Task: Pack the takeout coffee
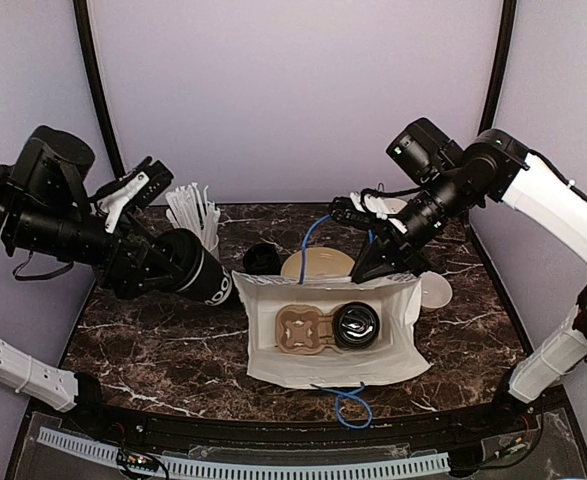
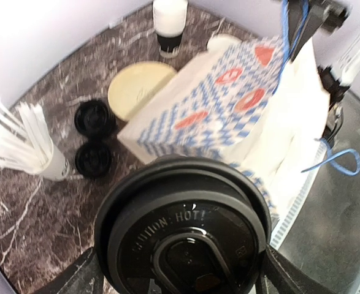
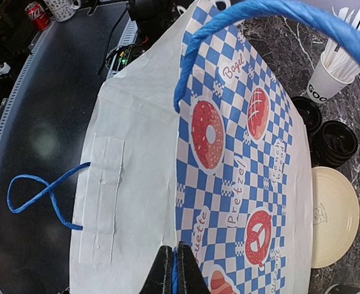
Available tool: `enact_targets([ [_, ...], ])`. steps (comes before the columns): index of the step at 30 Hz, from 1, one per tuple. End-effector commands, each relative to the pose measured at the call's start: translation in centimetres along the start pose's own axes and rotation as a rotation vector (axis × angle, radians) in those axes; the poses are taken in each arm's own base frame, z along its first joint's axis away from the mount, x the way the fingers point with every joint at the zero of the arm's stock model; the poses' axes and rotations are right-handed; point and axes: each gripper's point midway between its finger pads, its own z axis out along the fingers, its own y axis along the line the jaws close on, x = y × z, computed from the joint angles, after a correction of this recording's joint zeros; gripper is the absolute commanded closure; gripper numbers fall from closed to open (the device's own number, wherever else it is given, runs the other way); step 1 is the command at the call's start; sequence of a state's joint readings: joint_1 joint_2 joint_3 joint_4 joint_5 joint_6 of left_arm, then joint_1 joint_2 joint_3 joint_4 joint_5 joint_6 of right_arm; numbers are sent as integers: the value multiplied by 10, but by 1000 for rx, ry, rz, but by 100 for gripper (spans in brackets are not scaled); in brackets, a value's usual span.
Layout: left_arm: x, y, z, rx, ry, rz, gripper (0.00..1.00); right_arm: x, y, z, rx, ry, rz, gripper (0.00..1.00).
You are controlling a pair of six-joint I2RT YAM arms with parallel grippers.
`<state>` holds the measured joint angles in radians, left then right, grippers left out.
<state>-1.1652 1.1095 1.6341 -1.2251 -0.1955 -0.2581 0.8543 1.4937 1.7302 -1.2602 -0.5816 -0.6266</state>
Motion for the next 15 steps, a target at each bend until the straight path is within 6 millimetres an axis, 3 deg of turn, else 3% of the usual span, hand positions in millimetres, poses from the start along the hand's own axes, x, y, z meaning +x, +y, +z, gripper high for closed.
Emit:
enact_targets([
  [1,-31,-4,-30,40,-134,54,48,-6,-3,-2,-1,-17,6,100],
  [9,-93,-38,-59,182,-329,197,48,1,-10,4,15,11,24,100],
  [15,-101,-82,-40,368,-323,306,51,-2,-8,2,3,-4,25,100],
])
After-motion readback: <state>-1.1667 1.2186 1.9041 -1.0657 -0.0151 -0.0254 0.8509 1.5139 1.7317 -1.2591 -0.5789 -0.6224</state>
